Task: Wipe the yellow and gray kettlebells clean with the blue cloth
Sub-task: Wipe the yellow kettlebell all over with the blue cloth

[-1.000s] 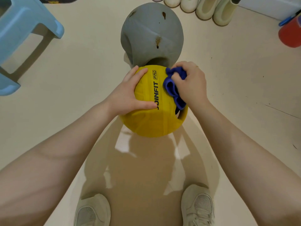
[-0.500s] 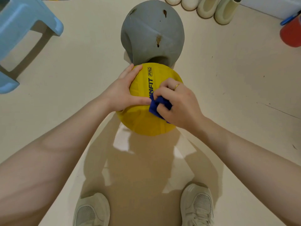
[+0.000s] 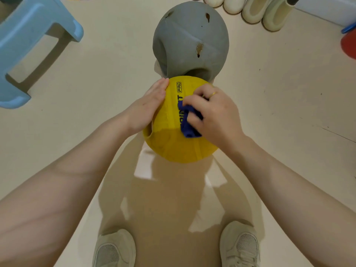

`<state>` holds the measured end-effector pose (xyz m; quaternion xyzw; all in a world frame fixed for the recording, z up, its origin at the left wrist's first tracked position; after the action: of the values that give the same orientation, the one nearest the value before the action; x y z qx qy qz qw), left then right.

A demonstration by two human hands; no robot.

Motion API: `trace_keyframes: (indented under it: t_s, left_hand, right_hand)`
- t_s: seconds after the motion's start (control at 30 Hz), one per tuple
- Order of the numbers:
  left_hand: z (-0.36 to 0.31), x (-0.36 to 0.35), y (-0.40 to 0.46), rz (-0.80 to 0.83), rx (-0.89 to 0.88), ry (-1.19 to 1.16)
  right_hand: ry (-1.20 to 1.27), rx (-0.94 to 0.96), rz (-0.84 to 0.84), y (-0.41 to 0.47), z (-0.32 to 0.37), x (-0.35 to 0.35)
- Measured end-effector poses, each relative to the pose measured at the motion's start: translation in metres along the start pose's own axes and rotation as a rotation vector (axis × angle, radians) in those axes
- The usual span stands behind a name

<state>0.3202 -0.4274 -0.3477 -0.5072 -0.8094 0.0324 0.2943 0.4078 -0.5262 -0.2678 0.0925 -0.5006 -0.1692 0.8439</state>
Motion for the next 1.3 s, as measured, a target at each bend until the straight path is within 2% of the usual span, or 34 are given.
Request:
trace_keyframes:
  t_s: [0.07, 0.1, 0.13, 0.2, 0.27, 0.3, 0.43, 0.47, 0.53, 0.63, 0.7, 0.8, 0.83, 0.87, 0.93, 1.0, 1.07, 1.17, 1.2, 1.23, 1.3]
  left_hand:
    - [-0.002, 0.000, 0.004, -0.010, 0.062, -0.127]
    - [-0.005, -0.001, 0.005, -0.026, 0.077, -0.140]
    - [-0.007, -0.003, 0.008, -0.048, 0.089, -0.147]
    - [-0.005, -0.006, 0.012, -0.091, 0.136, -0.165]
    - [-0.009, -0.009, 0.015, -0.105, 0.130, -0.182]
    - [-0.010, -0.009, 0.013, -0.105, 0.101, -0.217]
    - [-0.009, -0.012, 0.012, -0.025, -0.019, -0.145]
    - [-0.007, -0.010, 0.015, -0.046, 0.005, -0.108]
    - [-0.016, -0.015, 0.016, -0.057, -0.033, 0.060]
    - [-0.020, -0.012, 0.016, -0.062, -0.022, 0.082]
    - [-0.021, -0.013, 0.016, -0.061, -0.030, 0.032]
    - [-0.022, -0.015, 0.015, -0.050, -0.021, 0.017]
    - [-0.019, -0.016, 0.015, -0.037, -0.009, 0.010]
    - [-0.015, -0.015, 0.015, -0.026, 0.007, -0.020]
    - [-0.009, -0.014, 0.014, -0.015, 0.057, -0.126]
    - [-0.005, -0.012, 0.012, -0.024, 0.093, -0.195]
    - [-0.003, -0.011, 0.013, -0.032, 0.084, -0.252]
    - [-0.006, -0.012, 0.015, 0.007, 0.075, -0.303]
    - [-0.006, -0.014, 0.015, 0.020, 0.072, -0.310]
    - [-0.007, -0.015, 0.015, 0.035, 0.073, -0.331]
    - [-0.005, -0.018, 0.015, 0.064, 0.074, -0.375]
  right_hand:
    - [-0.047, -0.106, -0.080, 0.007, -0.008, 0.009]
    - [-0.072, -0.079, -0.081, 0.007, -0.001, 0.008]
    - [-0.103, -0.004, -0.044, 0.005, 0.011, 0.002]
    - [-0.214, 0.236, 0.143, -0.010, 0.043, -0.029]
    - [-0.311, 0.328, 0.267, -0.018, 0.051, -0.046]
    - [-0.312, 0.277, 0.253, -0.011, 0.044, -0.041]
    - [-0.169, -0.071, -0.033, 0.014, -0.002, 0.010]
    - [-0.162, -0.062, -0.022, 0.009, -0.003, 0.012]
    - [-0.181, 0.078, 0.094, -0.007, 0.011, 0.000]
    - [-0.187, 0.207, 0.245, -0.014, 0.021, -0.008]
    - [-0.161, 0.063, 0.152, 0.005, 0.005, 0.003]
    - [-0.054, -0.342, -0.033, 0.011, -0.037, 0.021]
    - [-0.044, -0.330, -0.032, 0.007, -0.033, 0.020]
    - [-0.055, -0.229, -0.006, 0.003, -0.021, 0.016]
    - [-0.076, 0.041, 0.142, -0.010, 0.009, 0.000]
    - [-0.072, 0.167, 0.291, -0.015, 0.022, -0.014]
    - [-0.049, 0.066, 0.257, 0.002, 0.012, -0.010]
    - [-0.092, -0.244, 0.057, 0.021, -0.017, 0.008]
    - [-0.117, -0.244, 0.059, 0.021, -0.014, 0.007]
    - [-0.139, -0.165, 0.103, 0.020, -0.004, 0.001]
    - [-0.149, 0.071, 0.251, 0.012, 0.025, -0.016]
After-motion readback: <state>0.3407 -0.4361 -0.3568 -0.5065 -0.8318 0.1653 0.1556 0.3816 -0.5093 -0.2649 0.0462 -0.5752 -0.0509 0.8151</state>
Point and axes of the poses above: each hand's wrist, its own y-axis towards the middle knuckle, its own x-axis out of the back of the hand, z = x × y, the point moved 8 cm from there along y, towards the middle knuckle, and after that the axes turned 6 degrees about y, right-handed, at the moved point
